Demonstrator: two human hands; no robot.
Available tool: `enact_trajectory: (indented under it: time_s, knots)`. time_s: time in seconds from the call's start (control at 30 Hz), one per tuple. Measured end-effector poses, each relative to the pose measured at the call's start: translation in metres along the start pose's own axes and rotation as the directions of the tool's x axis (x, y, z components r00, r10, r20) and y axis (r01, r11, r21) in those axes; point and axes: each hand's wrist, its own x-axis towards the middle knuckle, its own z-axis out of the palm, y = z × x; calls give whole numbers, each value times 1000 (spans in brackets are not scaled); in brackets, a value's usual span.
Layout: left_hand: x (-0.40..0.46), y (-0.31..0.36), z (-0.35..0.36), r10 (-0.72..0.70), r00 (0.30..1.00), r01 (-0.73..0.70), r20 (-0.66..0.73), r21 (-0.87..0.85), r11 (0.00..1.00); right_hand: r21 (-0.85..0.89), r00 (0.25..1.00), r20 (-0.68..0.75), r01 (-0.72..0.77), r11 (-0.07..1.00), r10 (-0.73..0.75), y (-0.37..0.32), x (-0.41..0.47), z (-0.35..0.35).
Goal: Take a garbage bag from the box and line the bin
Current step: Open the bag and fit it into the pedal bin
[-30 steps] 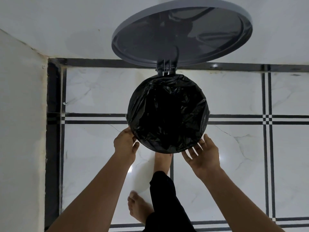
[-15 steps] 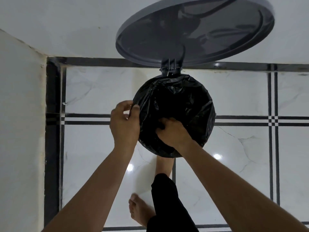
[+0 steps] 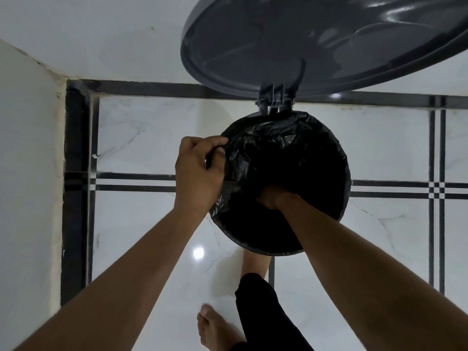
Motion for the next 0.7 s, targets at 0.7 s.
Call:
enact_trajectory:
  time_s: [0.7]
  knots:
    - [12, -4, -6, -24, 998, 25, 61, -9, 1000, 181, 999, -54, 7, 983, 3, -16, 23, -16]
